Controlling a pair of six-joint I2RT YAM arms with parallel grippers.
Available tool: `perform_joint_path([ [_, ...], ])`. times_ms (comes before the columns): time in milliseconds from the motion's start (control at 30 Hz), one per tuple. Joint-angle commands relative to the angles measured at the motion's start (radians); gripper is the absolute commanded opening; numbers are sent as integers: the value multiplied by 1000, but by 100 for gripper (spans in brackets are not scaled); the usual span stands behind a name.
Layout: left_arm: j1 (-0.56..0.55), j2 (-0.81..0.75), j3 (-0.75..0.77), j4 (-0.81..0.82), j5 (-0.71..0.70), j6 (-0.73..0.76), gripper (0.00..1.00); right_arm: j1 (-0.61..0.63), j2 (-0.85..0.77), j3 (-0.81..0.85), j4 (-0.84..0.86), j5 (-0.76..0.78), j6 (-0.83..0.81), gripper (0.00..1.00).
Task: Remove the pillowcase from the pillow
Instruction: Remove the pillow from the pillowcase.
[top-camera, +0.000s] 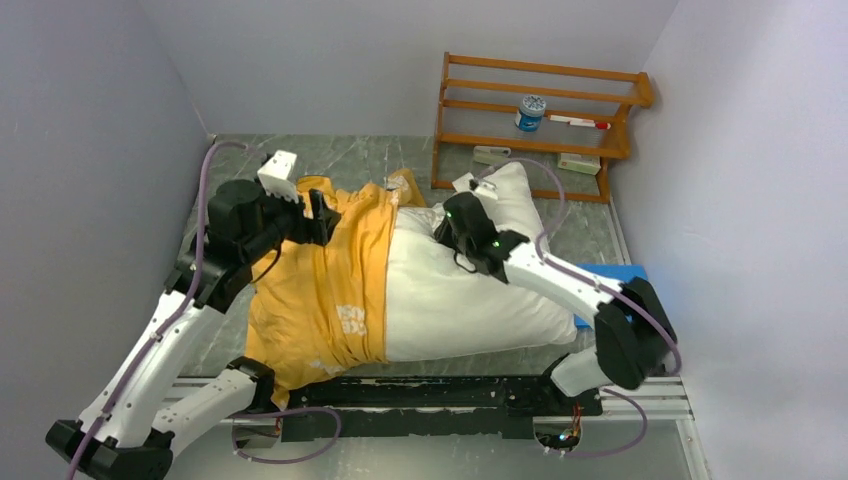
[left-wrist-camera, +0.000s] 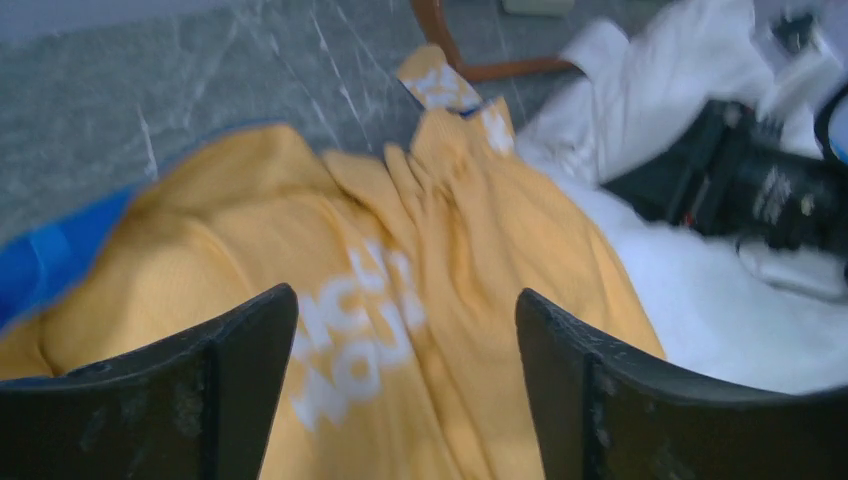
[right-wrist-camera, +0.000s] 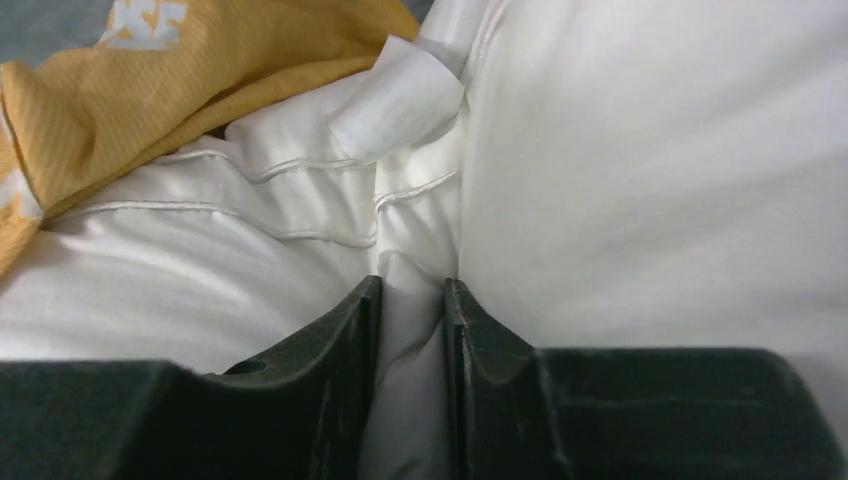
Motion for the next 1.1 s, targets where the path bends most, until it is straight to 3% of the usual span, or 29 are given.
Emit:
perform_joint_path([
  [0,-6,131,161,23,-43,59,90,57,-65,-324,-71,-193,111,28],
  [67,-6,229,243,29,4,81,97,67,-119,-415,-15,-213,144,28],
  [167,-6,419,406,-1,112,126,97,66,-180,-493,35,-241,146,28],
  [333,-6,706,583,-87,366,170,97,68,-229,-487,-8,-199,135,28],
  [433,-7,830,626,-187,527,229,94,68,-246,-485,-38,-179,133,29],
  [533,-10,847,564,-202,638,242,88,67,-250,-482,-51,-170,130,29],
  [600,-9,813,494,-179,622,231,81,68,-241,-478,-60,-165,126,29],
  [667,-8,776,442,-166,596,225,67,67,-223,-468,-73,-158,122,29],
  [700,-7,765,429,-177,589,231,52,67,-211,-462,-79,-154,119,29],
  [767,-1,746,425,-223,543,244,10,67,-188,-446,-94,-144,116,29],
  [800,5,727,413,-229,478,232,5,68,-177,-437,-105,-135,120,29],
  [933,59,620,357,-201,134,129,5,68,-155,-406,-167,-69,173,26],
  [1000,147,569,338,-184,-17,97,5,66,-160,-399,-194,-43,208,24],
  [1067,246,542,345,-192,-58,91,5,61,-169,-395,-204,-31,237,22],
])
